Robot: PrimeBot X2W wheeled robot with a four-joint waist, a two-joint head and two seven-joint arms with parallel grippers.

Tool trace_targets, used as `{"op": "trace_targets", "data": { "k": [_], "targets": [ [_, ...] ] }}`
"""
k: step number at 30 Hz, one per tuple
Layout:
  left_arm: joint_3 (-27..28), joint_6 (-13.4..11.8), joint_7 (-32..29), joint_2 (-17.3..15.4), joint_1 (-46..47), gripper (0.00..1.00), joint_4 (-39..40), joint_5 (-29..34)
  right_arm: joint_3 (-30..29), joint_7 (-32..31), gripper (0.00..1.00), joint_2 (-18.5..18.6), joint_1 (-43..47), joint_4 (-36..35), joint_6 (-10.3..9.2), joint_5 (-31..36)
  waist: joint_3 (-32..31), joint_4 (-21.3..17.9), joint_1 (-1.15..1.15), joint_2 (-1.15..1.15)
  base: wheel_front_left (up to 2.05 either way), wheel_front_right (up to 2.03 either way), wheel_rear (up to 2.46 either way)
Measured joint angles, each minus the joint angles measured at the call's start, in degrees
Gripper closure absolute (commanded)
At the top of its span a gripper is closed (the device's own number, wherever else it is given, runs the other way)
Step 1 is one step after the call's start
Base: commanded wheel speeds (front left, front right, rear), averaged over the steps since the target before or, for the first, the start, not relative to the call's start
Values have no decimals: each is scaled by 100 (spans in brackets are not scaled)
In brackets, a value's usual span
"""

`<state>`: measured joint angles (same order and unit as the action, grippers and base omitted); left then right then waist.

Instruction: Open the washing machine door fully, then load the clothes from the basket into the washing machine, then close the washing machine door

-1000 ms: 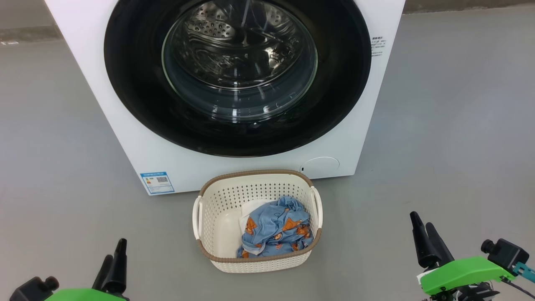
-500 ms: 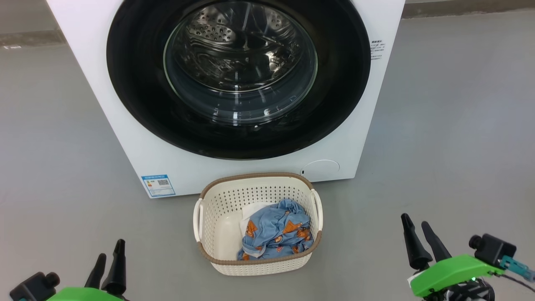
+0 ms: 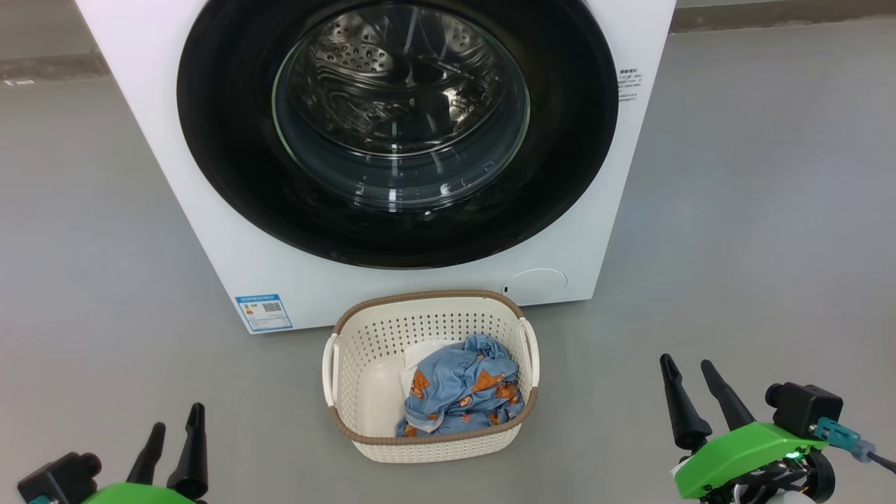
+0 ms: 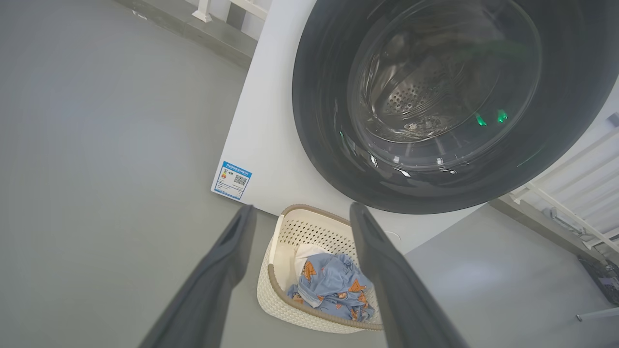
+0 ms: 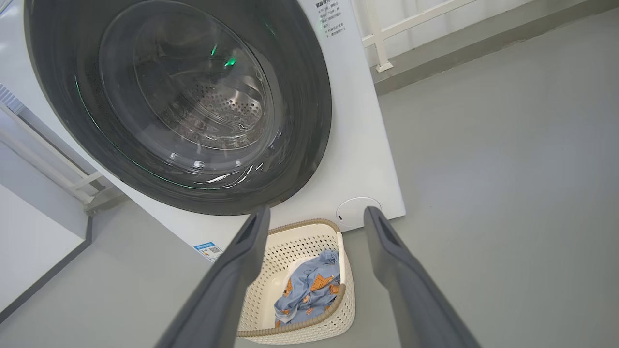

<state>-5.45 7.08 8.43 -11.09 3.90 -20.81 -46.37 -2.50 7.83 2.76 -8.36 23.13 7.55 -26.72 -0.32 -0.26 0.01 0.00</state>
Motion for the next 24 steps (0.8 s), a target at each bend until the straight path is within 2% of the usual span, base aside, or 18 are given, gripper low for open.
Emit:
{"op": "trace_targets", "data": {
  "k": [24],
  "targets": [
    [-210, 24, 377, -152, 123, 0, -277, 1233, 187, 288, 0, 88, -258, 364, 0, 1748, -67, 52, 0, 0, 0, 0, 0]
  ]
}}
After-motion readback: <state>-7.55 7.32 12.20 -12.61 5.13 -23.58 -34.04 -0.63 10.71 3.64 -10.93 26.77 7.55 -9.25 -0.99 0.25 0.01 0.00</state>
